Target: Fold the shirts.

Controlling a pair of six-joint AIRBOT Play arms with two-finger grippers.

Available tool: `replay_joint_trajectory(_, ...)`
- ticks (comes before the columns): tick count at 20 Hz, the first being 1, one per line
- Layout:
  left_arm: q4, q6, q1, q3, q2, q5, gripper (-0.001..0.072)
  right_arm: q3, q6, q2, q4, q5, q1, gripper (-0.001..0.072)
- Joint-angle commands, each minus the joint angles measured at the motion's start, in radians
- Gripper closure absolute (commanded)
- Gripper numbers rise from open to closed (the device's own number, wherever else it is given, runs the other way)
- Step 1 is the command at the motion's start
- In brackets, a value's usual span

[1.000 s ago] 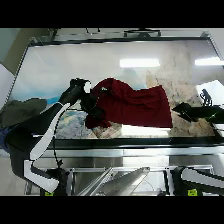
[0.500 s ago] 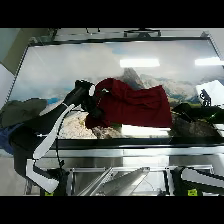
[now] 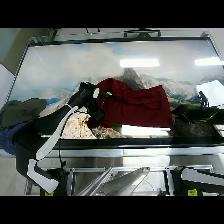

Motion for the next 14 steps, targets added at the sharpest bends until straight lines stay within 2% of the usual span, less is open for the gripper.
replay_joint_trajectory(1,-0.031,-0.002,0.026,0.000,-0.003,0.017,0.0684,-0.014,0.000,-0.061,-0.013,0.038,0.030,0.0202)
replay_joint_trajectory(4,-0.213,0.023,0.086,0.000,0.051,0.025,0.0684,-0.026,-0.004,-0.122,-0.012,0.040,0.109,0.0231)
replay_joint_trajectory(5,-0.277,0.035,0.115,0.000,0.077,0.029,0.0684,-0.026,-0.004,-0.134,-0.012,0.039,0.138,0.0329)
replay_joint_trajectory(6,-0.359,0.048,0.154,0.000,0.105,0.028,0.0684,-0.026,-0.004,-0.142,-0.005,0.037,0.167,0.0563)
replay_joint_trajectory(7,-0.444,0.067,0.195,0.000,0.131,0.022,0.0684,-0.025,-0.008,-0.144,0.014,0.036,0.192,0.0688)
replay_joint_trajectory(9,-0.631,0.105,0.297,0.000,0.179,-0.018,0.0684,-0.006,-0.095,-0.135,0.140,0.101,0.224,0.0688)
replay_joint_trajectory(11,-0.803,0.137,0.402,0.000,0.225,-0.071,0.0684,0.034,-0.154,-0.082,0.317,0.224,0.222,0.0689)
replay_joint_trajectory(14,-1.177,0.252,0.574,0.000,0.330,-0.197,0.0685,0.126,-0.177,0.135,0.556,0.364,0.197,0.0689)
